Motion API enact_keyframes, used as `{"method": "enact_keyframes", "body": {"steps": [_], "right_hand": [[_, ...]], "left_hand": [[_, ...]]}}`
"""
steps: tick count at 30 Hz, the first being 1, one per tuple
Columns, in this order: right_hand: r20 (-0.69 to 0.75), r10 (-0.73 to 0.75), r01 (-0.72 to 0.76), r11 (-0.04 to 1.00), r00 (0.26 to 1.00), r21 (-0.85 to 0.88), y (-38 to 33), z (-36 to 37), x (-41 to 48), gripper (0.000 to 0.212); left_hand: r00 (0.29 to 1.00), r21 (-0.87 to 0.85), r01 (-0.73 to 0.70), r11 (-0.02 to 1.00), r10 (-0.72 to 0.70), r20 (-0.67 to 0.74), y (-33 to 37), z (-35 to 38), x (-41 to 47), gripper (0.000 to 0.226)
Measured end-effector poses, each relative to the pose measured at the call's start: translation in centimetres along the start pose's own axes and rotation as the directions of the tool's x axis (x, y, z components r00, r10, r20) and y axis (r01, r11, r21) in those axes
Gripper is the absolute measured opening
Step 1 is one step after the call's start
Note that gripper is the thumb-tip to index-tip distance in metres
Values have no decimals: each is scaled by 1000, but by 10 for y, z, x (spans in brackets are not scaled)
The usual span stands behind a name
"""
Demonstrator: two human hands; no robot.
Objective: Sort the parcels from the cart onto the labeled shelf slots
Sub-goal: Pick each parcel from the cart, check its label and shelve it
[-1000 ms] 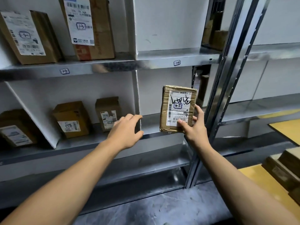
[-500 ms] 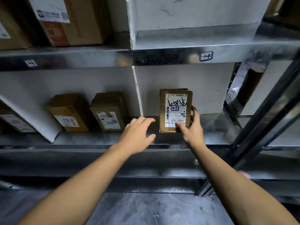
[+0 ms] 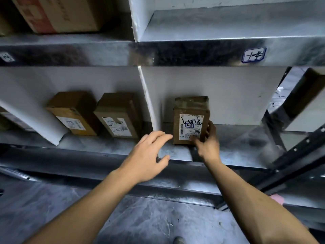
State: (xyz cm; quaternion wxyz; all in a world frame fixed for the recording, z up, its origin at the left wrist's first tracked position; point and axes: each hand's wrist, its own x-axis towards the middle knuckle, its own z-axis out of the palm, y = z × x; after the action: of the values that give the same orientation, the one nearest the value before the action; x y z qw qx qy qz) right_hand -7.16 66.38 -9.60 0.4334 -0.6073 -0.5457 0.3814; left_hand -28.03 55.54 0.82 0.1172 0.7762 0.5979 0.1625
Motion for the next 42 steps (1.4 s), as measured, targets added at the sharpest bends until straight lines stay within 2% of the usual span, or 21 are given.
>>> {"method": "enact_keyframes", "body": {"steps": [12,16,19,22,23,26,30,33,35,40,42], "right_hand": [[31,57,-56,998,998,-28,-1,14,30,78],[51,68,-63,994,996,-87,3,12,30,77],[62,135,-126,982,989,-141,-2,9,23,76],[54,157,-146,974,986,-171,-10,6,19,89],[48,161,-149,972,986,-182,-16,4,14,88],[11,142,-133,950,990,-283,-32,-1,-8,64],[-42,75,-86,862,996,-500,-45,-5,-58,54],[-160,10,-109,774,987,-623,-54,-11,-102,54],[-181,-18,-115,711,983,-694,-60,-15,-130,51],[-200,-62,-127,585,978,-801,-65,-27,-203,41],[-211,-35,-161,529,977,-833,-61,-34,-233,42]], "left_hand": [[1000,-14,-15,1000,15,16,-10,6,-4,56],[999,-36,-37,999,38,18,-12,6,-6,54],[998,-57,-63,996,65,26,-13,3,-7,54],[995,-86,-94,992,97,23,-19,-2,-11,54],[994,-92,-104,990,107,21,-22,-4,-12,54],[990,-76,-141,987,142,16,-32,-10,-14,54],[979,-27,-204,979,204,18,-37,-17,-14,53],[963,25,-262,965,260,72,-35,-21,-15,54],[948,58,-309,949,302,101,-32,-22,-17,55],[907,31,-405,914,398,139,-15,-14,-28,55],[887,21,-441,897,432,161,-4,-7,-35,53]]}}
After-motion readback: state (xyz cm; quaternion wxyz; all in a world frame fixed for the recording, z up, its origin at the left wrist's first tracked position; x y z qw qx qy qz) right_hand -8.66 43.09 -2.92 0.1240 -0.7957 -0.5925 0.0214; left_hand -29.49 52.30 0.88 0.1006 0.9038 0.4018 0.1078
